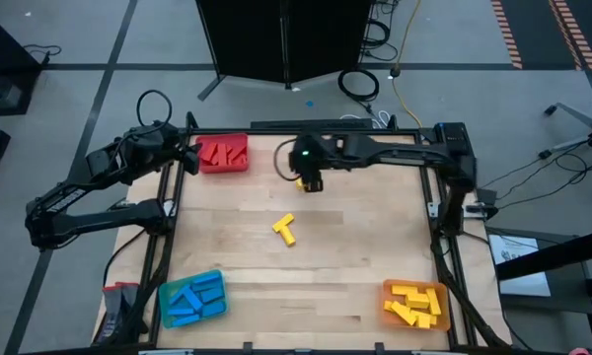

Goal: Sort blocks
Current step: Put the yellow block into the orange bin

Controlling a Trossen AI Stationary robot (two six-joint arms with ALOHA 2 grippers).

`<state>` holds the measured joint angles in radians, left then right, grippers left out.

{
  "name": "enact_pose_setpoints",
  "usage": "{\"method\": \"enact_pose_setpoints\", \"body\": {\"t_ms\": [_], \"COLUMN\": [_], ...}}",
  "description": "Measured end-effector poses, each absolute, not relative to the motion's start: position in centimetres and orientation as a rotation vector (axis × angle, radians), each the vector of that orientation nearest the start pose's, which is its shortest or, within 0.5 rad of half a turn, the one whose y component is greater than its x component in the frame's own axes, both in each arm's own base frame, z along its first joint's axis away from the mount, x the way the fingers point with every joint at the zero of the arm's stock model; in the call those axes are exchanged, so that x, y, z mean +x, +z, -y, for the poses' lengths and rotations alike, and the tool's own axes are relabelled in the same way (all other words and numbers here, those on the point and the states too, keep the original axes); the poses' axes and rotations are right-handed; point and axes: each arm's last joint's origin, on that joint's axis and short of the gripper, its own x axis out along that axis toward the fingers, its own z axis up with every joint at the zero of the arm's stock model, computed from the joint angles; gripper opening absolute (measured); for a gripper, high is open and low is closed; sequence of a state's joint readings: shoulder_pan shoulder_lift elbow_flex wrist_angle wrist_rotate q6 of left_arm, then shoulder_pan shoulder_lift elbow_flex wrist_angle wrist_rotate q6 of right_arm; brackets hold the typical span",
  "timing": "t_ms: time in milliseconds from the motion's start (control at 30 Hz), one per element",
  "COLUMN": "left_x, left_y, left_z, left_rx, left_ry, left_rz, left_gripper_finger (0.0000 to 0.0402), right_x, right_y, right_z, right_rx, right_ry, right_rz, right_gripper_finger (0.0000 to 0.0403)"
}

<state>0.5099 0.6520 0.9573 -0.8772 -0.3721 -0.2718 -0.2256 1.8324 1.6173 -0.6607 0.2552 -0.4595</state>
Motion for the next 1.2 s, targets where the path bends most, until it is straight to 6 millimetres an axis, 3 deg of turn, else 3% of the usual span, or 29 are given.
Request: {"method": "enact_pose_setpoints", "body": {"t_ms": [200,433,1033,1200], "left_x": [8.7,8.7,8.7,8.6], "left_y": [34.3,34.3,34.3,34.3], "left_z": [-6.1,-6.1,-6.1,-6.1], "left_rx": [-0.287,-0.285,-0.262,-0.262], "left_ry": [0.933,0.933,0.934,0.935], "left_rz": [-0.469,-0.475,-0.485,-0.484], "left_gripper_finger": [0.0267,0.0267,0.0267,0.0267], "right_x": [42.6,43.1,43.5,43.7], "right_y": [24.9,21.3,15.3,14.4], "right_z": [10.6,11.9,14.8,14.9], "right_rx": [-0.435,-0.378,-0.332,-0.327], "right_ry": [-0.034,0.164,0.149,0.129], "right_rz": [-1.128,-1.313,-1.439,-1.469], "right_gripper_finger": [0.0237,0.0240,0.0250,0.0216]}}
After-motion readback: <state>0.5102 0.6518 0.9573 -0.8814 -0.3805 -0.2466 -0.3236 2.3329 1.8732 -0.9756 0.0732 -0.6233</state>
